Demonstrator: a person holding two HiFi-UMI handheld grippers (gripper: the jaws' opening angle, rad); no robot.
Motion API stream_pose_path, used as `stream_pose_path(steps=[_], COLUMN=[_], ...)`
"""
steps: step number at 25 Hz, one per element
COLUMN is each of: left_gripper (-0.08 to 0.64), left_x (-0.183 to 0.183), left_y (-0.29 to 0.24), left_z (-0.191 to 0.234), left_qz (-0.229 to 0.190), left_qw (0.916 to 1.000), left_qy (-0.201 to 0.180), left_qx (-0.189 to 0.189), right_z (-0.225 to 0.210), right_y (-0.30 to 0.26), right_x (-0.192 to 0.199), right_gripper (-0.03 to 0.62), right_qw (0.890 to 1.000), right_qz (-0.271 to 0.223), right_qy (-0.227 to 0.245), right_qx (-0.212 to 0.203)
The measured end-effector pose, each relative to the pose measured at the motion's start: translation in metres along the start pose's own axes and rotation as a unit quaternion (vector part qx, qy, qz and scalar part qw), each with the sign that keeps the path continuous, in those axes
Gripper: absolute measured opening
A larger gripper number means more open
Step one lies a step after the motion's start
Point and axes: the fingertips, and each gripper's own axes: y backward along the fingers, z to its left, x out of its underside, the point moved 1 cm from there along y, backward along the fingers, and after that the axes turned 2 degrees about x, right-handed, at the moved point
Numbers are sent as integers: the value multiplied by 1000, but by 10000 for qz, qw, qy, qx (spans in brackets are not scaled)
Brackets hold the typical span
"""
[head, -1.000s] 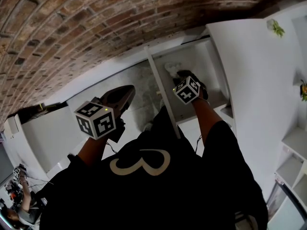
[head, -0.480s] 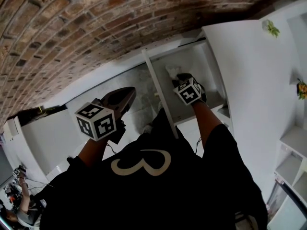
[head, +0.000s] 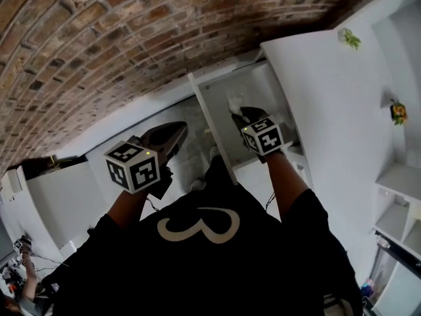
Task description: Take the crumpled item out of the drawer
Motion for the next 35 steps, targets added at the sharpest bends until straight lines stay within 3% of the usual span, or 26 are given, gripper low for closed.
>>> stream_pose_path(steps=[5,11,25,35], left_gripper=[3,3,3,3], left_x=[-7,-21,-51,-42], left_y=[13,37,118,157], left_z=[-24,-62,-153,-192], left_qz=[-118,-339,-1211,-1352], left_qw=[9996,9975,9756,9624], left_qy=[-165,-410,-1179,-1509], left_qx=[178,463,1400,1809], right_z=[15,51,167,220], right_y=[51,129,291,351], right_x=[-25,-67,-129,-121], right_gripper=[100,99,98,95], right_qw=[9977,9833,9489,9264], right_qz=[-595,-1593,-3132,-3753], right_qy=[-334,-838,-316,-223], right_qx=[7,-258,-220,-196])
